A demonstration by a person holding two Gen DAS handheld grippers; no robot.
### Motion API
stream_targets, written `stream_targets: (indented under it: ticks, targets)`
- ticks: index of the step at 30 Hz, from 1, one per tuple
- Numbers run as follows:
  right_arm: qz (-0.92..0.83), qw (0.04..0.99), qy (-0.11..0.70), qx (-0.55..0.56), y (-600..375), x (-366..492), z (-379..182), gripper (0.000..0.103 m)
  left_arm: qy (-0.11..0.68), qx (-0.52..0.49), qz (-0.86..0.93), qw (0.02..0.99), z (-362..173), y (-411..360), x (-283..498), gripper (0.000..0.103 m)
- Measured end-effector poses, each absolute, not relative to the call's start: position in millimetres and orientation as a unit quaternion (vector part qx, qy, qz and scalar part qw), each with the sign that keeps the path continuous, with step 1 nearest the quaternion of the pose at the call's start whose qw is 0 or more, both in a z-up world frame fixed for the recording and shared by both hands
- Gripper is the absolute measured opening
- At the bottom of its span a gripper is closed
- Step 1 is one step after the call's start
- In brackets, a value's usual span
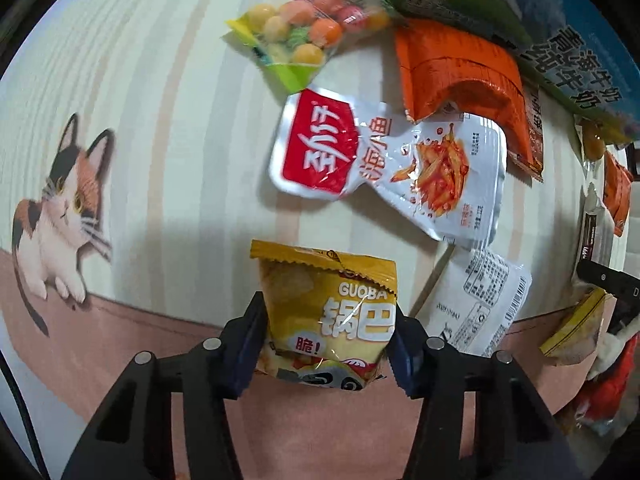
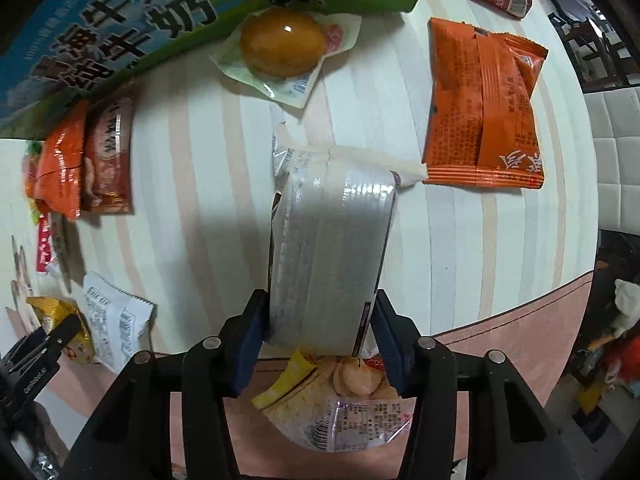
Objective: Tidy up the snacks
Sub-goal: 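Carry both held snacks over the box and lower them in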
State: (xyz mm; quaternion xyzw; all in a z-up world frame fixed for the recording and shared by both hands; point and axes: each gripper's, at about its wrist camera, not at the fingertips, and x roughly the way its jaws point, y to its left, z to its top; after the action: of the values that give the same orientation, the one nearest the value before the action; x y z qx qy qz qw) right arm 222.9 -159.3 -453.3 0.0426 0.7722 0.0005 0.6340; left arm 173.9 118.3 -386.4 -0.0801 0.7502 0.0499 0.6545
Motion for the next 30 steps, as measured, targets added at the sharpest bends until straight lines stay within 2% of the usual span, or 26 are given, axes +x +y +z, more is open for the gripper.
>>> stream_targets:
  ticks: [9,15,23,30]
  targets:
    - [0.057,0.669,0.737,0.070,-150,228,-393,0.051,0.719,-0.101,0.062,0.684,-323,140,156,0.051]
    - [0.108,0.692,0.708,0.091,-143,242,-334,0.050,0.671,-0.125,0.036,0.730,-247,126,175,0.051]
    - [0.131,0.733,0.658,0.115,-143,281,-264,0.050,0.635,-0.119,-0.027,0.763,-197,60,276,0.051]
    - [0.074,0.756,0.646,0.075,-162,374,-270,0.050,0.650,-0.079,-0.034,0.755,-212,42,381,0.051]
